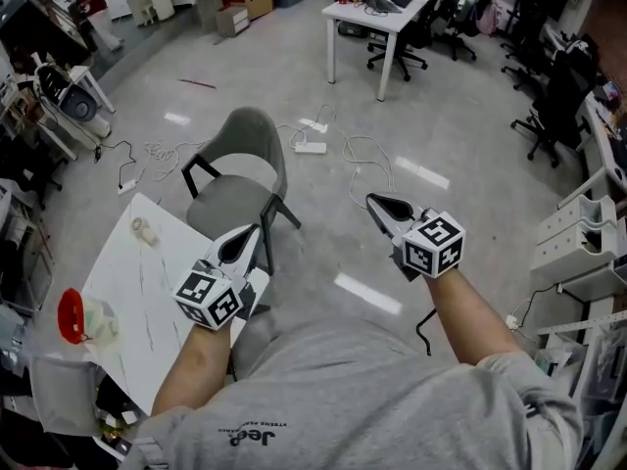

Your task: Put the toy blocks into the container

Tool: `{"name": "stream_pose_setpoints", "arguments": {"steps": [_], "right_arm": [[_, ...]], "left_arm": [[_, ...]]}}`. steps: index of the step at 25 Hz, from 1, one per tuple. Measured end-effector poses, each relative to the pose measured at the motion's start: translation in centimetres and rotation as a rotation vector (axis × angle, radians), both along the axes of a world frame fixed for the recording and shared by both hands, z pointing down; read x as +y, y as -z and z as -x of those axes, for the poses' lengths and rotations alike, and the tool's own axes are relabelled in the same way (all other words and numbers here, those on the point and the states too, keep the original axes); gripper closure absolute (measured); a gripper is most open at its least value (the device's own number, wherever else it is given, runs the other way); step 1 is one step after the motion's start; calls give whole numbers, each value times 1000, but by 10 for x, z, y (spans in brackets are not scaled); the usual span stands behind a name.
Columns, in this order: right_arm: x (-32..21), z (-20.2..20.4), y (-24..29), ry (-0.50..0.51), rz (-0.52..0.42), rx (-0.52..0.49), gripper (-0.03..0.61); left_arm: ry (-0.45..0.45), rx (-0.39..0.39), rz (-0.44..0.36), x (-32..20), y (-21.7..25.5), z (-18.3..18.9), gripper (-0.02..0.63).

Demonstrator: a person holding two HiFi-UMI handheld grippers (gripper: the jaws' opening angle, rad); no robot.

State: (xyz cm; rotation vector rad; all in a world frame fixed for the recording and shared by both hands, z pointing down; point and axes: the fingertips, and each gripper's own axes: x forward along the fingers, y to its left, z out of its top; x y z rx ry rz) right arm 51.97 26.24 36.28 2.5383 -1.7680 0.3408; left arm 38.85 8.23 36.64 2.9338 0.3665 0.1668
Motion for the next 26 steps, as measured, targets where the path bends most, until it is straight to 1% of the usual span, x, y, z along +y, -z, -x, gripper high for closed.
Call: {"name": "stream_pose_setpoints", "arguments": {"steps": [4, 26], "right_arm": [[-5, 3, -1, 17, 17, 13, 577], [-11, 12, 5, 54, 19, 16, 577]], "left_arm": [[-2, 7, 3, 0, 2, -2, 555], [6, 9, -1, 2, 7, 10, 555]]}}
